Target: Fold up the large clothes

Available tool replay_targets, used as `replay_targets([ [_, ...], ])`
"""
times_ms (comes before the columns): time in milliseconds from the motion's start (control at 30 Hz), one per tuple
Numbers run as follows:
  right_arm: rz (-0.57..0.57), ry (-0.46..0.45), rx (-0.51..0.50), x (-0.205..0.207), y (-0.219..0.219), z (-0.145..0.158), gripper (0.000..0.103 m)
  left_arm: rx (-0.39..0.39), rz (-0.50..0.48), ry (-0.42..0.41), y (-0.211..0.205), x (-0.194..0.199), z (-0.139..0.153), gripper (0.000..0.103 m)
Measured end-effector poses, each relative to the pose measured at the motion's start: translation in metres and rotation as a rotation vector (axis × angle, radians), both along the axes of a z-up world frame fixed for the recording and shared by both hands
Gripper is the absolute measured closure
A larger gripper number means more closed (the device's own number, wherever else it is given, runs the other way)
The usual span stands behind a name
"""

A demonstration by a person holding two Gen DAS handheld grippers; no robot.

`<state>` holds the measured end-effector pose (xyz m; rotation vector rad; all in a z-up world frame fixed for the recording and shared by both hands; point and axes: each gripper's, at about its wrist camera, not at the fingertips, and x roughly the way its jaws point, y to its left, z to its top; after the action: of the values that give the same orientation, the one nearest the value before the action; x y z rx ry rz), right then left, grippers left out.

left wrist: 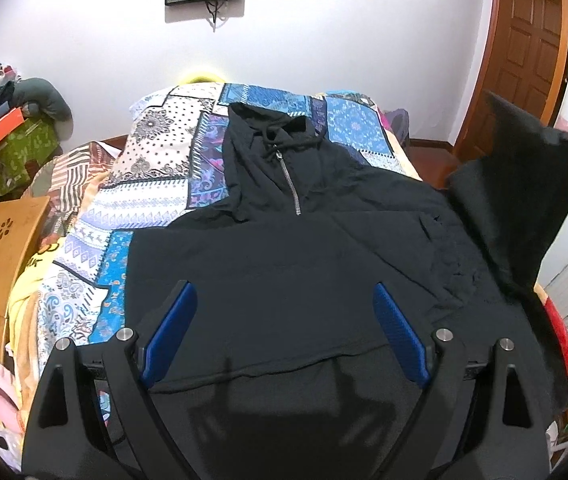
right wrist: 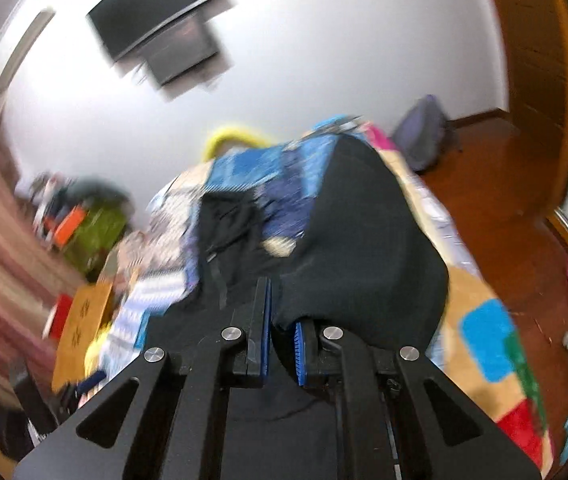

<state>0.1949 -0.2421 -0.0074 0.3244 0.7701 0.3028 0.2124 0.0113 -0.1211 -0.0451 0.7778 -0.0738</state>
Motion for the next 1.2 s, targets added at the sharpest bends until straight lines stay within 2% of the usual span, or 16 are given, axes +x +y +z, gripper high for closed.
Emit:
replay_targets([
  [133, 0.121, 0.09, -0.001, 0.01, 0.045, -0.034, 0.094, 0.0, 0.02, -0.019, 0.011, -0.011, 0.006, 0.013],
  [200, 0.168, 0.168, -0.018, 0.016, 0.069, -0.059, 0.094, -0.009, 0.032, -0.022, 0.017, -0.016, 0.008, 0.013],
  [400, 0.299, 0.333, -0.182, 0.007, 0.125, -0.13, 0.09, -0.033, 0.061, -0.031, 0.029, -0.031, 0.011, 0.013],
  [467, 0.295, 0.353, -0.24, 0.005, 0.129, -0.138, 0.089, -0.031, 0.066, -0.029, 0.031, -0.033, 0.011, 0.013],
  [533, 0.289, 0.373, -0.23, 0.005, 0.123, -0.137, 0.089, -0.028, 0.07, -0.028, 0.031, -0.035, 0.01, 0.013],
  [700, 0.266, 0.368, -0.124, 0.001, 0.105, -0.118, 0.087, -0.03, 0.069, -0.028, 0.028, -0.035, 0.01, 0.013],
  [800, 0.255, 0.342, -0.11, -0.006, 0.094, -0.102, 0.078, -0.032, 0.061, -0.031, 0.024, -0.033, 0.011, 0.013],
  [867, 0.238, 0.301, -0.103, -0.013, 0.084, -0.09, 0.063, -0.032, 0.052, -0.034, 0.02, -0.031, 0.012, 0.013],
  [933, 0.208, 0.26, -0.093, -0.015, 0.072, -0.079, 0.053, -0.029, 0.041, -0.036, 0.016, -0.03, 0.012, 0.013],
  [1033, 0.134, 0.196, -0.082, -0.016, 0.047, -0.063, 0.052, -0.022, 0.026, -0.034, 0.007, -0.027, 0.011, 0.013],
  [1200, 0.018, 0.167, -0.059, -0.005, 0.011, -0.061, 0.046, -0.006, 0.002, -0.02, -0.006, -0.019, 0.005, 0.013],
])
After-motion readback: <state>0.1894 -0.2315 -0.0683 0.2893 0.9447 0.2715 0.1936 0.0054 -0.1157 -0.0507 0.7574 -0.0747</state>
